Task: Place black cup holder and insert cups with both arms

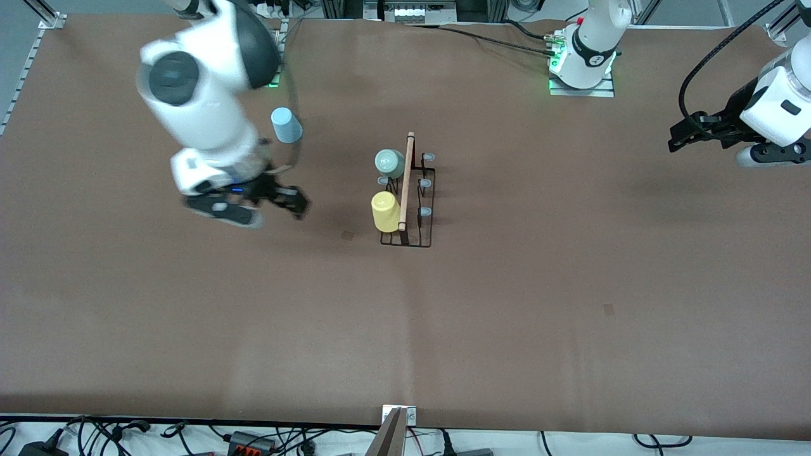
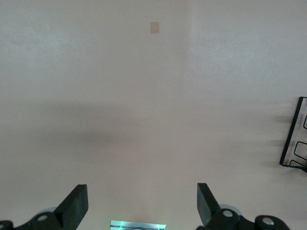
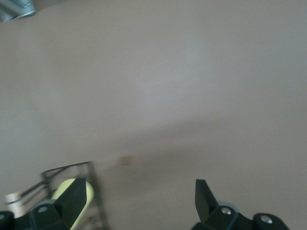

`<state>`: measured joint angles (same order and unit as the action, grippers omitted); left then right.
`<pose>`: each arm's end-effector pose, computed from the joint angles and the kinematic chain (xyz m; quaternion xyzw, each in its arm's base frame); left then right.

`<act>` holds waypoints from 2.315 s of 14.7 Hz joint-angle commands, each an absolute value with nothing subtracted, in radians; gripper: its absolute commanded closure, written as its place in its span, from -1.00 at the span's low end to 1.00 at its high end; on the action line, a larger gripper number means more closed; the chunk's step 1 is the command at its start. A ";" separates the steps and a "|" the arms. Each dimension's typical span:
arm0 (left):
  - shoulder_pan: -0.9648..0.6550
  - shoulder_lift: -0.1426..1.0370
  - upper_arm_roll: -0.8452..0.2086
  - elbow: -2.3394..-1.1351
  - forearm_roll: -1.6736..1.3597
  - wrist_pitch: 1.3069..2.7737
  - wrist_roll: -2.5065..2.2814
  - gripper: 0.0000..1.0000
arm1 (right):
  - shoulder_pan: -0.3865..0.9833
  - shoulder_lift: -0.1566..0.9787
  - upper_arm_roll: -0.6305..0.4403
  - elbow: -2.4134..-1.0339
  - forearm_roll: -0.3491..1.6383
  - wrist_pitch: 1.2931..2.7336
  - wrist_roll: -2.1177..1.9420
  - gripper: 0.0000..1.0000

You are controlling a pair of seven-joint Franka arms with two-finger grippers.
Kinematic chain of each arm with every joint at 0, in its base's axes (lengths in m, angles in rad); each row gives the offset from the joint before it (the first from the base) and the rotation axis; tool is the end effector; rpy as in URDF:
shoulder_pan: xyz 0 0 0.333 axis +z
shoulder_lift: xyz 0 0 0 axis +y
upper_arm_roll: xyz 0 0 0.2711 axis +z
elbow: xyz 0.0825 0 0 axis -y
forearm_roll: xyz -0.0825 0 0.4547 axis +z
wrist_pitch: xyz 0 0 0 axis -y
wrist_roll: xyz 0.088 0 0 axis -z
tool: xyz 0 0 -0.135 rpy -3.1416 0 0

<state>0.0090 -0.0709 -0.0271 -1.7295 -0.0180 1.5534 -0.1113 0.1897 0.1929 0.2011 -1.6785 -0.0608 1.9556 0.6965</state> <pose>0.5965 -0.0136 0.5081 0.9975 0.0469 -0.0530 0.0046 0.6425 0.2531 0.4028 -0.9884 0.1447 -0.0427 0.0146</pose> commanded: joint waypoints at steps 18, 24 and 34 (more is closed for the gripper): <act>0.008 -0.071 -0.018 -1.713 -0.034 1.514 -0.092 -1.00 | -0.045 0.066 0.026 -1.568 0.006 1.571 0.112 -1.00; 0.008 -0.071 -0.018 -1.712 -0.034 1.508 -0.091 -1.00 | -0.126 0.066 0.109 -1.562 -0.006 1.580 0.110 -1.00; 0.008 -0.071 -0.018 -1.712 -0.034 1.506 -0.091 -1.00 | -0.138 0.091 0.104 -1.531 -0.006 1.582 0.094 -1.00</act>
<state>0.0095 -0.0709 -0.0251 -1.7294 -0.0180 1.5258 -0.1112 -0.1143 0.0837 0.0869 -1.5544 -0.0051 1.5872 0.1054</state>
